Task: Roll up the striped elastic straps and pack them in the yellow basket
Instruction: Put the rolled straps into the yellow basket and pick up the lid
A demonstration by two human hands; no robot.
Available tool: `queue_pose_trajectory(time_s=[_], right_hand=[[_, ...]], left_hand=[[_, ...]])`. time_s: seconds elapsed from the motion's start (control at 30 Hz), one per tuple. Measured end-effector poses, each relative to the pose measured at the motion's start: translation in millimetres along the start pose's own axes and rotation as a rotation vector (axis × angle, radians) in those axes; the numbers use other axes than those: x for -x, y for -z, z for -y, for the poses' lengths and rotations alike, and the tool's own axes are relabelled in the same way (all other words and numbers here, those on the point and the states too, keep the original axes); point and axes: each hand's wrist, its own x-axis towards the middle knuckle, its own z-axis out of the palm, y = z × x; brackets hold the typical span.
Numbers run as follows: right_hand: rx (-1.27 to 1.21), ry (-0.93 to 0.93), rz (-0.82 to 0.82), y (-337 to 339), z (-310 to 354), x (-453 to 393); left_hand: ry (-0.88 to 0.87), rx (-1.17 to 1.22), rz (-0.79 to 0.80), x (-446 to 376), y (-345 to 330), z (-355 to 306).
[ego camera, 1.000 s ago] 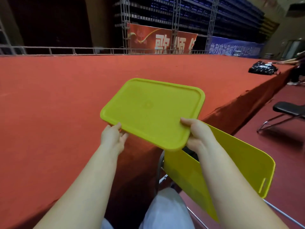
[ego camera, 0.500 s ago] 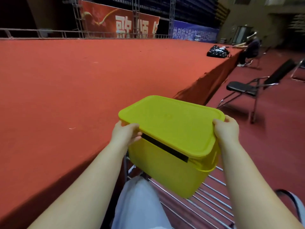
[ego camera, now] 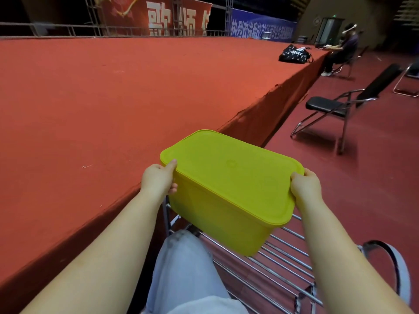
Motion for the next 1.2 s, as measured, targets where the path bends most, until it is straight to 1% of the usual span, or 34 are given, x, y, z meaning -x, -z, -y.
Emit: queue_pose_trajectory(time_s=[0.1, 0.17, 0.23, 0.3, 0.4, 0.5, 0.57, 0.73, 0.87, 0.97, 1.03, 1.1, 1.2], right_hand=[[0.065, -0.015, 0.017, -1.7, -1.5, -3.3], [0.196, -0.001, 0.034, -1.4, 1.7, -7.2], [0.386, 0.114, 0.023, -3.4, 12.6, -10.4], [0.521, 0.251, 0.03, -13.3, 33.0, -10.8], [0.657, 0.381, 0.181, -48.4, 66.7, -10.7], [0.756, 0.421, 0.35, -94.6, 86.5, -14.3], [0.806, 0.422, 0.407, -121.1, 91.5, -20.9], [0.889, 0.458, 0.39, -157.5, 96.3, -40.5], [0.899, 0.463, 0.359, -165.1, 92.0, -48.3], [0.869, 0.501, 0.352, -165.8, 87.0, -48.9], [0.839, 0.514, 0.373, -166.0, 85.4, -49.0], [0.804, 0.516, 0.386, -167.8, 85.5, -48.3], [0.737, 0.516, 0.398, -170.7, 86.8, -43.7]], left_hand=[[0.001, -0.04, -0.006, -2.3, 1.3, -0.4], [-0.007, -0.053, -0.031, -6.4, 5.6, -0.8], [-0.02, -0.048, -0.079, -15.1, 8.4, 0.3], [-0.005, -0.058, -0.09, -22.1, 10.0, -0.2], [-0.055, -0.065, -0.091, -30.6, 10.2, -5.6], [-0.116, -0.093, -0.098, -39.2, 9.6, -8.3], [-0.164, -0.15, -0.117, -44.8, 9.4, -7.3], [-0.28, -0.404, -0.21, -49.5, 11.5, -13.0], [-0.373, -0.611, -0.242, -48.6, 14.0, -18.1], [-0.398, -0.695, -0.24, -47.6, 14.9, -18.5], [-0.394, -0.71, -0.222, -45.4, 14.9, -19.7], [-0.368, -0.66, -0.192, -41.4, 15.1, -20.3], [-0.288, -0.406, -0.14, -34.7, 14.3, -23.2]])
